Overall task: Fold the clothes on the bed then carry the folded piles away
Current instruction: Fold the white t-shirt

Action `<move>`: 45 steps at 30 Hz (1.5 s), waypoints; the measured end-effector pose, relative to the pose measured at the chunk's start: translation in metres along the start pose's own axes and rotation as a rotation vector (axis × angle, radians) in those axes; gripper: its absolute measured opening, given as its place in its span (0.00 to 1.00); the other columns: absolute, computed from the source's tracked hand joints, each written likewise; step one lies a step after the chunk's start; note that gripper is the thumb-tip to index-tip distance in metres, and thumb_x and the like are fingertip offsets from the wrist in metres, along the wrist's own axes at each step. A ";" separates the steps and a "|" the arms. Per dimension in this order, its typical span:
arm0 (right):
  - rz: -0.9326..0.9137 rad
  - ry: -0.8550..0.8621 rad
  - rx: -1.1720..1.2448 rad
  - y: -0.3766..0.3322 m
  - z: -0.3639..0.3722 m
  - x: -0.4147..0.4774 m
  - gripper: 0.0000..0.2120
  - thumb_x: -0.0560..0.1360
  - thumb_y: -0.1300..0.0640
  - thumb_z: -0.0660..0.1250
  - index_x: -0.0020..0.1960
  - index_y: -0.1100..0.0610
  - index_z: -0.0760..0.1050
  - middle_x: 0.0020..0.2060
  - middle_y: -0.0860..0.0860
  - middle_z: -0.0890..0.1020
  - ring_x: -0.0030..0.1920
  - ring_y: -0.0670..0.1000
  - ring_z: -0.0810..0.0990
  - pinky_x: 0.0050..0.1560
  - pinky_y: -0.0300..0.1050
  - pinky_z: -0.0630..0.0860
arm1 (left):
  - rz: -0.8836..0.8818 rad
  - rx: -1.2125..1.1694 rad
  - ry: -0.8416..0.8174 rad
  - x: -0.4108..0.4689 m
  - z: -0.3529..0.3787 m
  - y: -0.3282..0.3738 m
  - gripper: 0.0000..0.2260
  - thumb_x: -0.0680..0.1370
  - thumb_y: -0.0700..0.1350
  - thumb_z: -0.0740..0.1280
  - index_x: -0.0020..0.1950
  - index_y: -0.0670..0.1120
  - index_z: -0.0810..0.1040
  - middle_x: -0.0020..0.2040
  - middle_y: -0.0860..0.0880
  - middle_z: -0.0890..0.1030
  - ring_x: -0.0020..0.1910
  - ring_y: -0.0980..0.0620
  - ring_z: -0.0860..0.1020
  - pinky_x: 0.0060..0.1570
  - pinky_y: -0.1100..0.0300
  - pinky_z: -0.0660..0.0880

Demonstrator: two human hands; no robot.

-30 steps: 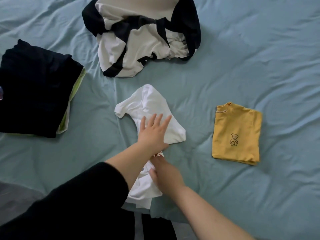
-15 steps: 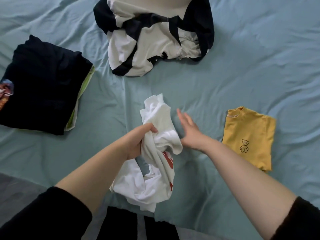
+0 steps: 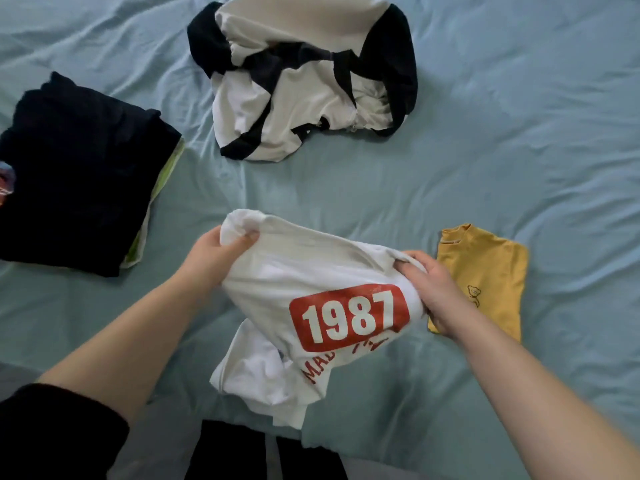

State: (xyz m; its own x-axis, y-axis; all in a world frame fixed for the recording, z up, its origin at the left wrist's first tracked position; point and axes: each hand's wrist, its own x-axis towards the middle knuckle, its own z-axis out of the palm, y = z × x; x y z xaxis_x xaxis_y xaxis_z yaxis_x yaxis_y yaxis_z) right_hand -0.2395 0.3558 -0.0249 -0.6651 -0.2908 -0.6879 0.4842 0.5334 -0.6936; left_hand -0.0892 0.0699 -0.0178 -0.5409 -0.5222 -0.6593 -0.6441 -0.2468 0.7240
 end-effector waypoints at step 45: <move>0.484 0.087 0.089 0.110 0.108 -0.019 0.14 0.74 0.44 0.69 0.48 0.56 0.78 0.43 0.49 0.84 0.44 0.49 0.82 0.40 0.41 0.76 | -0.463 0.278 -0.143 -0.009 0.039 -0.100 0.28 0.68 0.67 0.68 0.59 0.50 0.69 0.50 0.54 0.77 0.48 0.51 0.78 0.40 0.57 0.74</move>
State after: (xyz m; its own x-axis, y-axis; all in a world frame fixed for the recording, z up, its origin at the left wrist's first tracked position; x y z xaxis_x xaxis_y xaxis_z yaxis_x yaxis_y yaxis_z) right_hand -0.1117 0.3342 -0.1110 -0.3955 0.0425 -0.9175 0.7932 0.5195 -0.3178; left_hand -0.0410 0.1311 -0.0928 -0.2227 -0.2900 -0.9308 -0.9398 -0.1899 0.2840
